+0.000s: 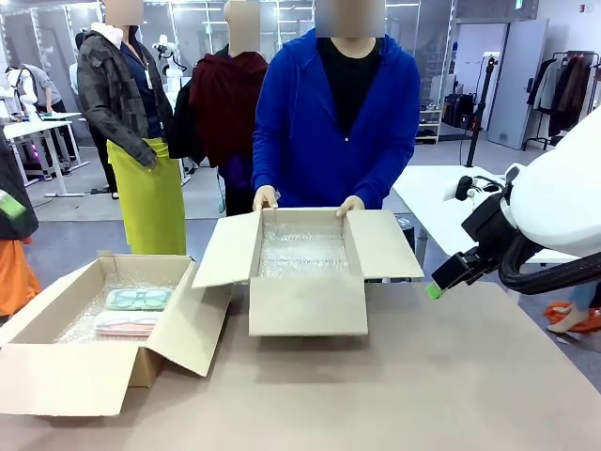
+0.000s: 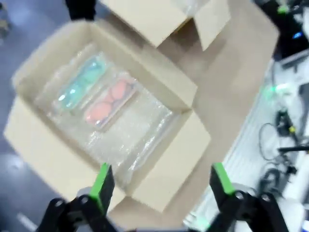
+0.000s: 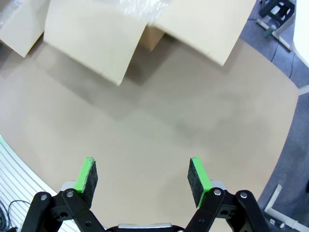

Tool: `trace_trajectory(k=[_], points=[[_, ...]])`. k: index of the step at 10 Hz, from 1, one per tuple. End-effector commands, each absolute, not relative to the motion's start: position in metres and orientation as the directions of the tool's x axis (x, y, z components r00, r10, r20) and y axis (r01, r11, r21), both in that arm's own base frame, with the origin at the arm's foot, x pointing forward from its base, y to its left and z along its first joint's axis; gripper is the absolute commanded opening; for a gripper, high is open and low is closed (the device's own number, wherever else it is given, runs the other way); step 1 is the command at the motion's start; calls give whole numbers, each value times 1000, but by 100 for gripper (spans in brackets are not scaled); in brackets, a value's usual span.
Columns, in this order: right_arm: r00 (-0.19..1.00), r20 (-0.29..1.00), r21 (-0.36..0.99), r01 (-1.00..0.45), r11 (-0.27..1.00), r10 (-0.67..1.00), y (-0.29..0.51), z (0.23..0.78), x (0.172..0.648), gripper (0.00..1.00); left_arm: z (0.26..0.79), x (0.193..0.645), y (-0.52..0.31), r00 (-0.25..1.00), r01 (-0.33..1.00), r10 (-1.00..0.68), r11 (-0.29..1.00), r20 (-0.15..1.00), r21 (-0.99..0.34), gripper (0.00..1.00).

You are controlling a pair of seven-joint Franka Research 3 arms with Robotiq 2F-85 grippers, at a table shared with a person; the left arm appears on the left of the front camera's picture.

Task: Pack the glasses set securely to prepare it for shipping.
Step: Position the Package Box on the left side of the table.

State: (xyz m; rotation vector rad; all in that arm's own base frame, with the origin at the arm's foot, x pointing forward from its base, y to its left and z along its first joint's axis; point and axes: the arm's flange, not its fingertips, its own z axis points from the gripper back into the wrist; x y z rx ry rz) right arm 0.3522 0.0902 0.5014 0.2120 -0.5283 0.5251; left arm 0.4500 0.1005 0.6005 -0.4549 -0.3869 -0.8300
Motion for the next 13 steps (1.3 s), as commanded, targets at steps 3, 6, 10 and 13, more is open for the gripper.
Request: trace_trajectory(k=[3,6,10,13], points=[[748,522,61,-512,857,409,93,501,349,94,531,368,22,415,825,-727,554,547,110,100],[748,522,61,-512,857,409,93,501,349,94,519,347,-1,340,856,-750,497,567,144,100],[748,522,61,-512,857,409,93,501,349,94,526,350,-5,366,850,-737,513,568,119,100],[748,522,61,-512,857,409,93,501,349,94,526,350,-5,366,850,-737,513,568,119,100]])
